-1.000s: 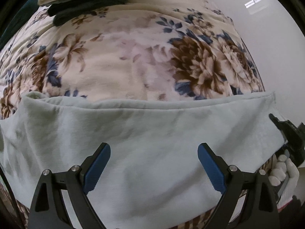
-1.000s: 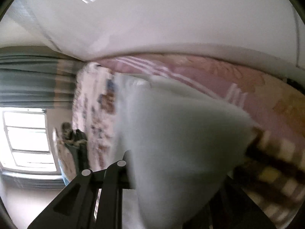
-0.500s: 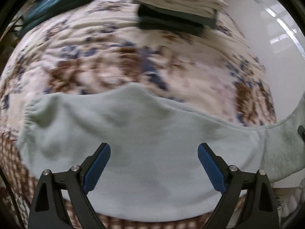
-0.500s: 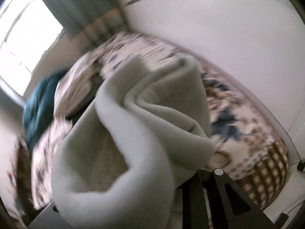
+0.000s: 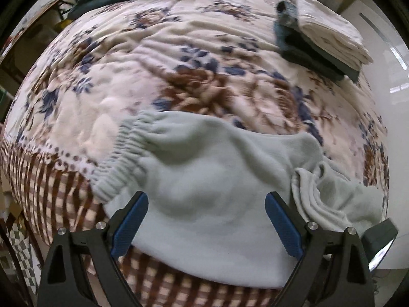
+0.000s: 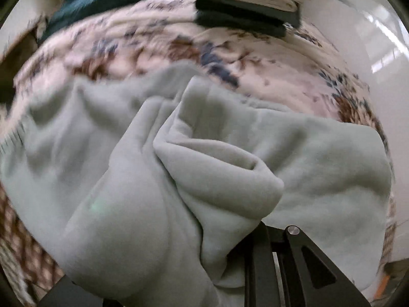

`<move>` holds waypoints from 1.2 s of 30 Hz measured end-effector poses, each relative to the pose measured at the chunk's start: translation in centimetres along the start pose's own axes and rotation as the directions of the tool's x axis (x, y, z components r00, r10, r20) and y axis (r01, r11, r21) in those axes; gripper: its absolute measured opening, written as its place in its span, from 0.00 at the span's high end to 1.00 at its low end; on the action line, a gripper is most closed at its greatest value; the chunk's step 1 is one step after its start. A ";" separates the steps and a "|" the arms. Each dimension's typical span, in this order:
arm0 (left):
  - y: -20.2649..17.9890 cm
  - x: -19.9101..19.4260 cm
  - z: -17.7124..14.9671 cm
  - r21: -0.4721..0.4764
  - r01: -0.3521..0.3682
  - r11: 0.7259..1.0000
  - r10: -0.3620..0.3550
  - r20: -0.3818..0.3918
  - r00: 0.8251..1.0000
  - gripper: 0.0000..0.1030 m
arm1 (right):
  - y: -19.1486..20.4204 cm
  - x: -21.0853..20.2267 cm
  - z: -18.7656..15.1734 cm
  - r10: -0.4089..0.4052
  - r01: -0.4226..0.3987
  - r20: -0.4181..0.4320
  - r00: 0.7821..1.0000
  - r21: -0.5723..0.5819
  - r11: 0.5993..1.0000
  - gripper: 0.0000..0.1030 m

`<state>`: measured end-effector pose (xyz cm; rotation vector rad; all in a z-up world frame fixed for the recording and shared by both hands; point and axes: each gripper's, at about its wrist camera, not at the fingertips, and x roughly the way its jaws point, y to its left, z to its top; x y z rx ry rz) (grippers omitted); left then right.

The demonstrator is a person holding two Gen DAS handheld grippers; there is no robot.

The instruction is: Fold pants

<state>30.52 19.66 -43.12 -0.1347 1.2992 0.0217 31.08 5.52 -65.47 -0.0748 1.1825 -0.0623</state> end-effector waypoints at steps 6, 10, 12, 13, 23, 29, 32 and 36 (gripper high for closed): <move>1.3 -0.1 0.5 -0.041 0.059 0.997 -0.060 -0.020 0.998 0.09 | -2.4 -1.7 1.3 0.228 -0.229 -0.131 0.965 0.011 0.973 0.32; -1.4 -0.1 1.1 -0.036 0.152 0.988 -0.154 -0.054 0.987 0.09 | -7.3 -5.3 1.4 0.438 -0.405 -0.129 0.890 0.221 0.887 0.29; -4.4 1.0 1.1 -0.016 0.232 0.973 -0.232 -0.122 0.965 0.09 | -10.8 -6.7 0.6 0.476 -0.419 -0.099 0.874 0.347 0.839 0.27; -5.6 1.6 1.1 -0.010 0.263 0.965 -0.261 -0.154 0.953 0.09 | -12.3 -7.1 0.0 0.467 -0.399 -0.089 0.880 0.397 0.827 0.27; -13.6 5.4 -1.0 -0.029 0.373 0.927 -0.360 -0.339 0.869 0.09 | -21.6 -5.4 -7.9 0.577 -0.366 -0.018 0.817 0.756 0.543 0.27; -16.2 8.9 -3.6 0.066 0.320 0.945 -0.264 -0.426 0.865 0.13 | -23.0 -2.9 -11.3 0.568 -0.319 0.045 0.822 0.862 0.393 0.28; -16.8 9.1 -4.6 0.129 0.287 0.949 -0.213 -0.408 0.888 0.61 | -23.3 -2.5 -12.1 0.546 -0.281 0.052 0.836 0.895 0.346 0.39; -16.3 8.2 -5.7 0.212 0.234 0.949 -0.142 -0.375 0.916 0.80 | -23.8 -3.1 -13.9 0.537 -0.251 0.075 0.840 0.931 0.263 0.45</move>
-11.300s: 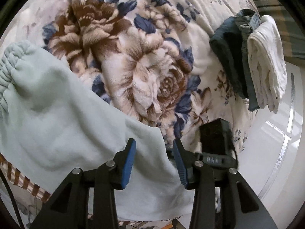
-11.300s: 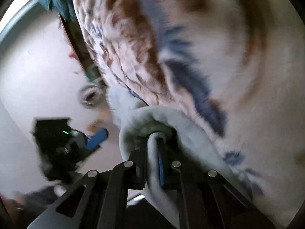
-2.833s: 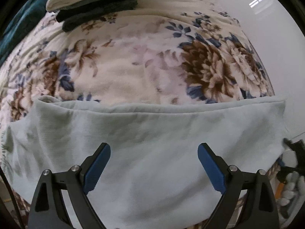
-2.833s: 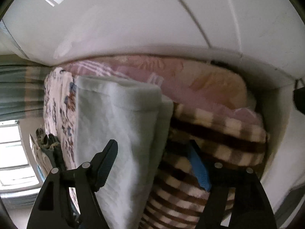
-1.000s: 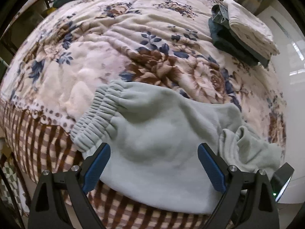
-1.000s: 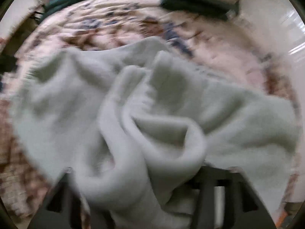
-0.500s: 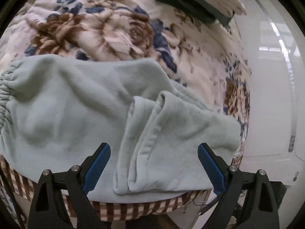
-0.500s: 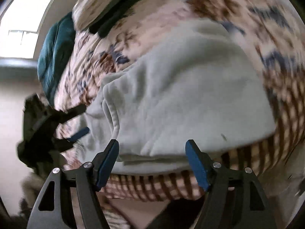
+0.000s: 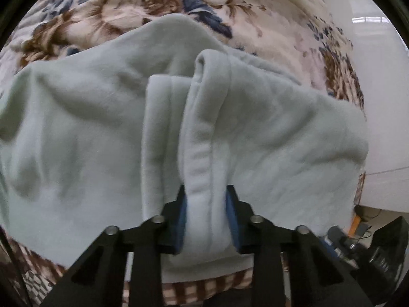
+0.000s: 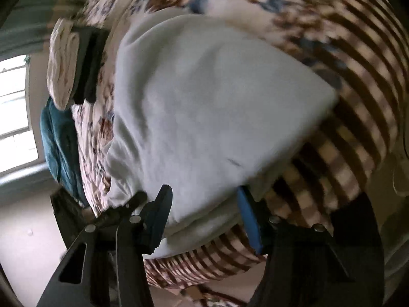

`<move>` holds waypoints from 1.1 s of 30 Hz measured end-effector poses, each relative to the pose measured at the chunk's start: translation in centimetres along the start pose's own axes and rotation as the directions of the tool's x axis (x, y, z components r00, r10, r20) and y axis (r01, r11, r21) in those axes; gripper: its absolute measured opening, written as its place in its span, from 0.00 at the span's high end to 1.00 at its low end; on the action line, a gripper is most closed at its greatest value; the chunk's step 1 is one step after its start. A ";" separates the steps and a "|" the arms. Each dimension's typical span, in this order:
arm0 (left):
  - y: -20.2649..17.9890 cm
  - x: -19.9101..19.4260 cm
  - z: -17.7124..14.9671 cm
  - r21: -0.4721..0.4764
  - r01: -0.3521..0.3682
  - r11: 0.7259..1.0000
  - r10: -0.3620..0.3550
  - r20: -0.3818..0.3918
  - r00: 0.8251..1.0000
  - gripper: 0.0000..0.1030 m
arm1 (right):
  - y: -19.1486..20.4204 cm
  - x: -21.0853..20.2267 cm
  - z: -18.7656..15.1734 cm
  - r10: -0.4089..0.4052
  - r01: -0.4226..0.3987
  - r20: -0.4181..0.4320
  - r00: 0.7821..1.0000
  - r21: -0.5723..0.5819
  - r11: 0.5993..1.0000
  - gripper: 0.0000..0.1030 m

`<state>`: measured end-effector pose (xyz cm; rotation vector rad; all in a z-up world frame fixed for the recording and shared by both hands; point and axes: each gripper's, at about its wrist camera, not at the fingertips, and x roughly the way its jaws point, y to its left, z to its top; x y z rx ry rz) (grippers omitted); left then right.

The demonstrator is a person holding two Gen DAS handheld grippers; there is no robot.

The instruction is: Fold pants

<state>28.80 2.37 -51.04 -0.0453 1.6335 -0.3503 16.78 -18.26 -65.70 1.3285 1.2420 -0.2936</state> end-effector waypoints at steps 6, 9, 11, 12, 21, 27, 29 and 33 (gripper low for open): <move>3.5 -0.7 -2.1 -0.071 -0.007 0.997 0.007 -0.014 1.000 0.84 | -2.1 0.7 1.3 0.044 -0.044 0.007 0.999 0.068 0.997 0.48; 3.5 -1.6 -2.3 -0.072 0.043 0.996 -0.043 0.007 0.999 0.82 | -2.3 1.2 2.0 0.013 -0.015 0.038 0.999 0.062 0.998 0.80; 2.9 -2.1 -2.0 -0.049 0.045 0.998 -0.044 0.020 0.999 0.82 | -1.5 1.0 1.6 -0.016 0.015 0.039 0.999 0.021 1.000 0.84; 2.8 -2.0 -2.0 -0.042 0.020 0.999 -0.020 0.010 1.000 0.82 | -0.6 0.6 1.1 -0.048 0.049 0.039 0.998 -0.035 0.998 0.84; 2.7 -3.8 -1.1 -0.071 0.050 0.996 -0.051 -0.006 0.999 0.63 | -0.8 1.4 2.6 -0.052 0.048 -0.066 0.996 -0.050 0.998 0.70; 1.0 -3.8 4.6 -0.040 0.065 0.997 -0.062 0.058 0.996 0.31 | -0.7 2.4 3.0 -0.019 0.018 -0.079 0.997 -0.022 1.000 0.48; 0.8 -2.1 6.0 -0.039 0.043 0.998 -0.042 0.025 0.999 0.31 | -0.8 3.1 3.0 -0.026 0.025 -0.085 0.996 -0.011 1.000 0.48; -0.6 0.6 7.4 0.012 -0.010 1.000 0.010 0.028 1.000 0.38 | -1.6 3.5 2.8 -0.012 0.014 -0.061 0.998 0.026 1.000 0.51</move>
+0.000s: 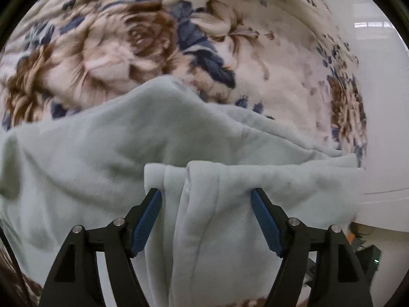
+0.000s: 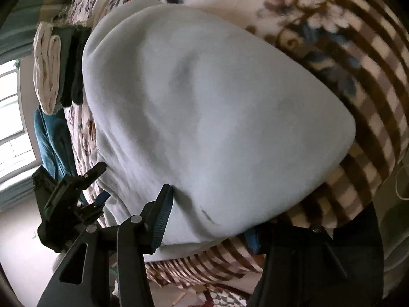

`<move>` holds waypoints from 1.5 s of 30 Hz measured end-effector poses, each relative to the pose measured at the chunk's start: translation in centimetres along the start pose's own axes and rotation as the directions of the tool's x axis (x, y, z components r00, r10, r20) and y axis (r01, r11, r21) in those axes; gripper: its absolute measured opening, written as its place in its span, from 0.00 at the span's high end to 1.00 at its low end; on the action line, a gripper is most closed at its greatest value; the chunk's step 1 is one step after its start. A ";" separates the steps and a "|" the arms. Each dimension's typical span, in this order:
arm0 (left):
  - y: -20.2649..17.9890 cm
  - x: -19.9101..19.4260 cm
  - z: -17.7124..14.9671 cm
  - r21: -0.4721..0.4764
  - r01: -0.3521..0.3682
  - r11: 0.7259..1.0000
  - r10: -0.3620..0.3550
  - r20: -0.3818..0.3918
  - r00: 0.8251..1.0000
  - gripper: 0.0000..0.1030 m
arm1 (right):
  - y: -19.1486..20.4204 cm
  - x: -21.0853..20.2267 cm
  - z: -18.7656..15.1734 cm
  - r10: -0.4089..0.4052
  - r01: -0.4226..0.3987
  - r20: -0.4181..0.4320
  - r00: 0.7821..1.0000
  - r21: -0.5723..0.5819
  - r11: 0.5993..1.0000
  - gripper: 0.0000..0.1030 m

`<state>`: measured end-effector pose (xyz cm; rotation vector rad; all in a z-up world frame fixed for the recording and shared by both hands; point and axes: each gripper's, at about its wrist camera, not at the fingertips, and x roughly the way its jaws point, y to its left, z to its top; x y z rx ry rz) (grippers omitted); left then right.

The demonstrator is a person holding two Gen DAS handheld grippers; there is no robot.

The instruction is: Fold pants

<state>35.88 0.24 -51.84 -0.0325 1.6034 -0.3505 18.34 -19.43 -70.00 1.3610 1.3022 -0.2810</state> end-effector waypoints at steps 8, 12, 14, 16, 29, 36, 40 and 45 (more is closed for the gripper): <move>1.0 -2.8 -3.7 0.033 -0.134 0.990 0.131 0.082 0.988 0.89 | 1.7 -1.5 -1.2 -0.024 0.028 0.050 0.998 -0.082 0.996 0.81; 5.5 -2.1 -4.2 -0.079 -0.136 0.988 0.137 0.010 0.991 0.89 | 2.3 -1.2 -0.9 -0.061 0.063 0.016 0.998 -0.137 0.989 0.81; 6.4 -3.0 -4.0 -0.135 -0.077 0.988 0.080 0.023 0.996 0.83 | 2.2 -0.8 -0.2 -0.057 0.054 -0.013 0.998 -0.136 0.989 0.79; 5.9 -3.9 -3.3 -0.132 0.007 0.991 -0.002 0.044 0.999 0.62 | 1.8 -0.5 0.4 -0.046 0.038 -0.060 0.997 -0.122 0.992 0.72; -0.9 0.8 0.8 0.034 0.035 0.999 -0.033 -0.041 0.999 0.46 | 0.1 -1.3 0.6 -0.021 0.016 -0.081 0.997 -0.066 0.998 0.55; -0.7 -3.1 -2.6 0.097 -0.097 0.991 0.085 0.118 0.989 0.84 | 1.2 -1.4 0.6 -0.032 0.023 -0.075 0.997 -0.112 0.993 0.55; 2.5 -1.4 -3.9 -0.008 -0.109 0.994 0.109 0.065 0.992 0.84 | 1.1 -1.5 0.6 -0.055 0.043 -0.094 0.994 -0.124 0.991 0.55; 2.8 -0.6 -3.4 -0.007 -0.127 0.992 0.127 0.047 0.991 0.83 | 1.5 -3.5 0.3 -0.139 0.116 -0.167 0.976 -0.140 0.983 0.55</move>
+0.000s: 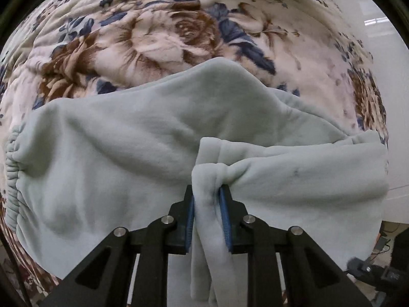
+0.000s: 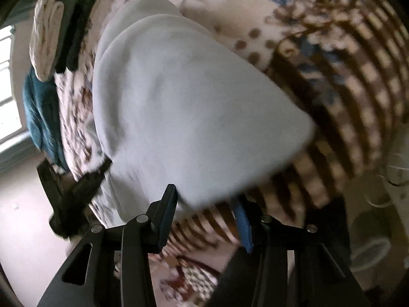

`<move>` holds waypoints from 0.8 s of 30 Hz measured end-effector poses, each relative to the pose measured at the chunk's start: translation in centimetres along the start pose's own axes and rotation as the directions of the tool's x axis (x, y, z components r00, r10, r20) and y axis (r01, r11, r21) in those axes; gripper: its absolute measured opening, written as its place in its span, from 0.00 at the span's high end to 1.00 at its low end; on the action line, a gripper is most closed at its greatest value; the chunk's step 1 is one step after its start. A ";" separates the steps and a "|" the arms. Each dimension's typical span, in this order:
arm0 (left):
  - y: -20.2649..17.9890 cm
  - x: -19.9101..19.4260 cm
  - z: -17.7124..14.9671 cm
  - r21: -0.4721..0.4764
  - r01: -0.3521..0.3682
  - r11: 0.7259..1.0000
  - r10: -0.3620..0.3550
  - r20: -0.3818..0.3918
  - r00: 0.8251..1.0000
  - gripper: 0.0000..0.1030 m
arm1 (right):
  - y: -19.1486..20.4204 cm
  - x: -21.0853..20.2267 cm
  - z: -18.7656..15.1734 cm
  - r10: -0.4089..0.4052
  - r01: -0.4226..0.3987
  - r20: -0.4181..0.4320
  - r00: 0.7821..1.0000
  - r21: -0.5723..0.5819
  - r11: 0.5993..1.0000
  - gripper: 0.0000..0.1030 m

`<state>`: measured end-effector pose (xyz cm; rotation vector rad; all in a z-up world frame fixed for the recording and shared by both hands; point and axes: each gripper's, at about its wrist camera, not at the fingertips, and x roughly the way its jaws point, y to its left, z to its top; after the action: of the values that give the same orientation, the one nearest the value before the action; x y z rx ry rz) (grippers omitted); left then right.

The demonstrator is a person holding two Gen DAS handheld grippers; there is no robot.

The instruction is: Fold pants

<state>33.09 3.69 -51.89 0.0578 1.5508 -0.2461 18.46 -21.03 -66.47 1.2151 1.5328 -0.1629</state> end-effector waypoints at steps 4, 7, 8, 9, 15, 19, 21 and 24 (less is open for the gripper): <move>-0.8 -1.1 0.5 0.033 0.010 0.999 -0.011 0.024 1.000 0.82 | 2.5 -5.5 1.0 0.027 -0.019 0.079 0.997 -0.093 0.995 0.55; -1.1 -0.3 0.8 0.022 0.011 1.000 -0.011 0.013 1.000 0.81 | 5.2 -7.1 5.0 0.039 -0.004 0.174 0.984 -0.200 0.980 0.55; -1.1 -0.1 0.8 0.010 0.016 1.000 -0.016 0.007 1.000 0.81 | 6.1 -6.8 6.5 0.034 0.009 0.186 0.982 -0.225 0.974 0.55; -0.9 0.1 0.9 -0.004 0.021 1.000 -0.021 0.003 1.000 0.80 | 7.1 -5.7 8.6 0.009 0.039 0.185 0.983 -0.259 0.965 0.57; -0.9 0.5 0.9 0.001 0.015 1.000 -0.015 0.013 1.000 0.73 | 7.2 -0.8 16.0 -0.127 0.170 0.189 0.974 -0.235 0.957 0.93; -0.6 0.5 1.0 -0.014 0.022 1.000 -0.022 0.005 1.000 0.69 | 6.8 -0.6 17.1 -0.125 0.155 0.142 0.982 -0.229 0.961 0.93; -0.4 -0.5 0.9 -0.047 0.026 0.999 -0.026 0.004 1.000 0.64 | 6.8 -1.9 16.8 -0.100 0.128 0.127 0.987 -0.231 0.964 0.91; -0.1 -3.9 0.4 -0.115 0.061 0.991 -0.058 0.026 0.998 0.64 | 6.2 -4.7 15.1 -0.069 0.098 0.130 0.989 -0.230 0.968 0.50</move>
<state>33.43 4.03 -48.02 -0.0825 1.5429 -0.2028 32.25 -30.93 -65.38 0.9369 1.4531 -0.1046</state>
